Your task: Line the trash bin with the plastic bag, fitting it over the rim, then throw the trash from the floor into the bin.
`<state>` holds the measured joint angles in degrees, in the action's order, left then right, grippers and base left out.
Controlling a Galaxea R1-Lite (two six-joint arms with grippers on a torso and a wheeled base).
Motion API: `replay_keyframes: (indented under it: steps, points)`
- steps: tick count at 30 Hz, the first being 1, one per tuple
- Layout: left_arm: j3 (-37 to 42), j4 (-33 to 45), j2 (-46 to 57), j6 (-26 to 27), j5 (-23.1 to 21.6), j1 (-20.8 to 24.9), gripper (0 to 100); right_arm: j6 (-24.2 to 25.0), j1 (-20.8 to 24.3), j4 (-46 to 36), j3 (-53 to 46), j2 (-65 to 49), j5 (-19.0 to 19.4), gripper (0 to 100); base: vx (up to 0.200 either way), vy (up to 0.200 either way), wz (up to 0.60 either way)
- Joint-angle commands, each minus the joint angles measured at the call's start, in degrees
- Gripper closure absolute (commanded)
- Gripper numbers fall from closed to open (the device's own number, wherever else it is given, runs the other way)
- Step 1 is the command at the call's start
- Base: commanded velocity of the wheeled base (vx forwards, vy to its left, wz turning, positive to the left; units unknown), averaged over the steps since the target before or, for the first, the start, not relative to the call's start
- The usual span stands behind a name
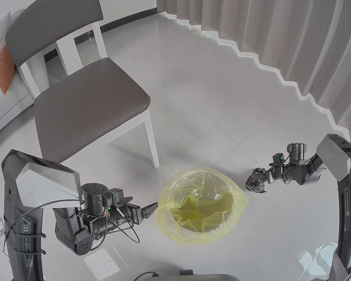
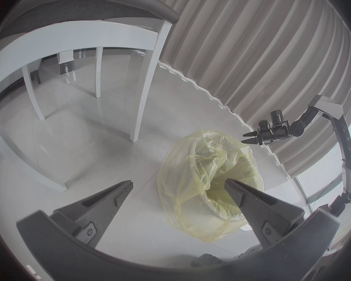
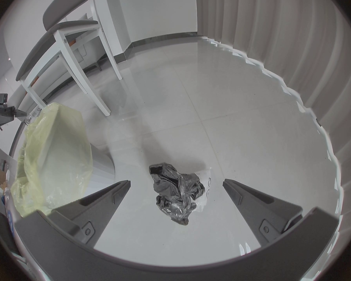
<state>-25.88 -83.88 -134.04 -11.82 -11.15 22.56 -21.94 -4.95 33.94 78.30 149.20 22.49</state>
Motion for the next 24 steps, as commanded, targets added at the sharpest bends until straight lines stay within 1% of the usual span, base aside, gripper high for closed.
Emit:
replay_keyframes:
  steps: [1, 6, 8, 10, 16, 17, 24]
  points:
    - [0.04, -0.05, -0.09, -0.04, -0.01, 0.11, 0, -0.03, 0.12, 0.25, 0.98, 1.71, 0.01, 0, 0.000, 0.000, 0.00]
    - [0.13, -0.14, 0.09, -0.04, -0.01, 0.11, 0, -0.29, 0.29, 0.51, 3.70, 4.34, 0.10, 0, 0.000, 0.000, 0.00]
    - [0.39, -0.23, 0.09, -0.04, 0.08, 0.02, 0, -0.29, 0.29, 0.60, 4.49, 4.87, 0.89, 0, 0.000, 0.000, 0.00]
    - [1.18, -1.37, -0.17, -0.04, 0.08, 0.02, 0, -0.21, 0.29, 0.51, 4.84, 5.05, 1.68, 0, 0.000, 0.000, 0.00]
    - [2.15, -4.89, -1.58, 0.05, 0.17, -0.24, 0, -0.12, 0.38, -0.72, 6.87, 6.01, 1.68, 0, 0.000, 0.000, 0.00]
    - [2.33, -4.89, -1.58, 0.05, 0.17, -0.24, 0, -0.12, 0.38, -0.80, 7.04, 6.28, 1.68, 100, 0.000, 0.000, 0.00]
    - [2.33, -4.97, -1.58, 0.05, 0.08, -0.24, 0, 0.15, 0.55, -1.42, 8.18, 7.60, 1.68, 100, 0.000, 0.000, 0.00]
